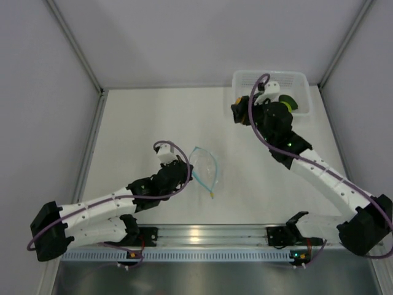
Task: Open the zip-top bag and remove the fake food
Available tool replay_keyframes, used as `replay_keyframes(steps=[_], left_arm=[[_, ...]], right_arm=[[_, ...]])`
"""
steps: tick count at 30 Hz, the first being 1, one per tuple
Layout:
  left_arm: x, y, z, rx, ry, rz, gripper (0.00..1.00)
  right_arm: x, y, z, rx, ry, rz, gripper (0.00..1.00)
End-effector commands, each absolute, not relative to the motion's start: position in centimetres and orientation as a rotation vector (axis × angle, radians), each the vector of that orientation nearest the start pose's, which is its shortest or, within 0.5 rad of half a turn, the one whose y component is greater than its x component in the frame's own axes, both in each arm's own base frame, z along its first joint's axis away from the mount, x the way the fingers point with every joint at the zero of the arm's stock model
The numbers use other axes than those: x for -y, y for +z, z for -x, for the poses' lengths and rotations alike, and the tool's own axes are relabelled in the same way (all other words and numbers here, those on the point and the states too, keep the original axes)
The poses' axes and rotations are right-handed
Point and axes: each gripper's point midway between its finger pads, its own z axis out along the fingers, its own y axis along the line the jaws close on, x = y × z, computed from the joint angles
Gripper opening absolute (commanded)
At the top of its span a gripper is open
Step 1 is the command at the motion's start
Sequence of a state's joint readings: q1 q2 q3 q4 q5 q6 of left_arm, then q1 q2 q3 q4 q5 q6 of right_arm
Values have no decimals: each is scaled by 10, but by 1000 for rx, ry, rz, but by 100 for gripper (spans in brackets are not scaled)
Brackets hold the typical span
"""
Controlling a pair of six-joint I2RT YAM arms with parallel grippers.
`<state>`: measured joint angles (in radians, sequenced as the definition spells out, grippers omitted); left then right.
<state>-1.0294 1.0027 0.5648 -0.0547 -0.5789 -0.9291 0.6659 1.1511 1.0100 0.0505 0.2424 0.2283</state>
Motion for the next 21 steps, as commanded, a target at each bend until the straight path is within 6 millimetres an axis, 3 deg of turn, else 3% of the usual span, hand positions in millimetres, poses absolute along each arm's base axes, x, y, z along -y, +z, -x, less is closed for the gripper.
replay_keyframes(steps=[1,2,3,4,5,6,7,8,9,10,11,12,13,14,16,17,18,19,21], left_arm=[[224,181,-235,-1958,-603,330,0],[222,185,-236,-1953,-601,330,0],[218,183,-235,-1965,-578,317,0],[215,189,-238,-1955,-575,327,0],[213,192,-238,-1954,-576,325,0],[211,194,-238,-1951,-576,327,0],[206,195,-240,-1952,-563,327,0],[205,201,-239,-1947,-578,322,0],[202,205,-240,-1942,-573,315,0],[195,207,-240,-1944,-560,321,0],[194,213,-241,-1940,-568,319,0],[187,214,-242,-1939,-545,315,0],[184,220,-241,-1938,-542,311,0],[178,222,-243,-1936,-522,307,0],[172,230,-242,-1925,-513,307,0],[169,232,-241,-1928,-499,302,0],[165,236,-242,-1921,-484,302,0],[161,238,-241,-1917,-474,303,0],[154,243,-242,-1911,-442,298,0]], right_arm=[[-182,327,-392,-1693,371,105,1],[-171,326,-407,-1702,344,84,1],[-146,305,-438,-1751,266,31,1],[-134,314,-454,-1762,234,-1,0],[-112,286,-482,-1829,169,-49,1],[-103,283,-497,-1837,145,-72,2],[-95,295,-513,-1824,129,-96,2],[-89,264,-534,-1886,104,-112,2],[-76,261,-547,-1893,96,-140,3],[-69,275,-562,-1862,94,-155,4],[-65,248,-576,-1913,71,-160,5],[-57,261,-590,-1882,58,-164,6],[-52,230,-601,-1946,42,-164,7],[-50,241,-613,-1919,36,-154,9],[-45,230,-625,-1940,14,-152,18],[-41,204,-630,-1991,-3,-154,24],[-39,209,-637,-1979,-8,-155,28],[-36,196,-640,-1999,-29,-167,39],[-34,194,-642,-2003,-35,-170,48]])
